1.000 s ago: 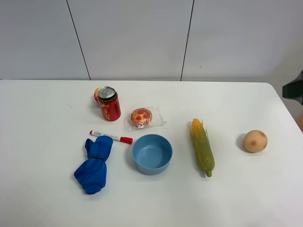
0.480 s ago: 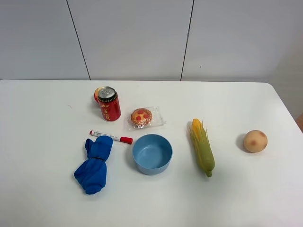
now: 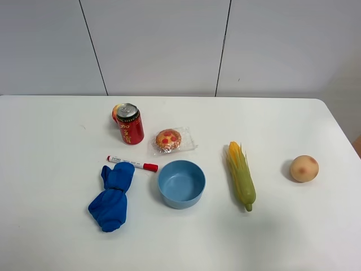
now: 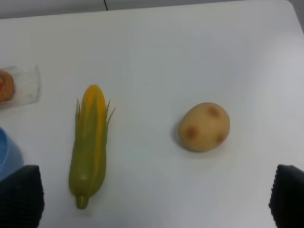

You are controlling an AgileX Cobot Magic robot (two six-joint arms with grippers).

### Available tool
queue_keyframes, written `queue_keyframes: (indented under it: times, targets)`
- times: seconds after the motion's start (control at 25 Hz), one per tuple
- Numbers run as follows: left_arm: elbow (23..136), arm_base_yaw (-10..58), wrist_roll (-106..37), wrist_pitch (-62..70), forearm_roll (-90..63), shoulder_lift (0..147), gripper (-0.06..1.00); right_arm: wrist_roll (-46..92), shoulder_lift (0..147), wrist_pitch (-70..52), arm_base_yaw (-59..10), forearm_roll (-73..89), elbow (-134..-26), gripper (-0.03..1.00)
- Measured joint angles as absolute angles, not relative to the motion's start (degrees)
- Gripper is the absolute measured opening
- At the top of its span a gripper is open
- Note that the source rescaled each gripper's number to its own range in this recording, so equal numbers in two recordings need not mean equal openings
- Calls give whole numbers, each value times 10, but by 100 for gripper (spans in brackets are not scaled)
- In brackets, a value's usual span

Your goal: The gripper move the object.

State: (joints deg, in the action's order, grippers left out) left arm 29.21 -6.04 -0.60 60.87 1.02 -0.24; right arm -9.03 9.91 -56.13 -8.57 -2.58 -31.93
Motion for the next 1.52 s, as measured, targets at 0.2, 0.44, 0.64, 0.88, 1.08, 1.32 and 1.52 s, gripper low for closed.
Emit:
queue_keyframes:
  times: [0.2,0.44,0.64,0.88,1.08,1.32,1.52]
  targets:
    - [292,-60,-6,609,10,-2,100,-91,99,-568,-86,-22,-317,94]
    - [292,-60,-6,609,10,-2,100,-92,97,-598,-86,-26,-317,94]
    - [292,-60,-6,609,10,-2,100,-112,96,-594,-86,-37,-293,94]
    - [292,-60,-6,609,10,-2,100,-126,96,-600,-86,-53,-287,94]
    - [292,-60,-6,609,10,-2,100,-145,95,-613,-86,-73,-279,94]
    - [292,-60,-6,609,10,-2,100,-146,95,-613,-86,-73,-279,94]
    - [292,-60,-6,609,10,-2,100,-146,95,-613,-86,-73,-279,94]
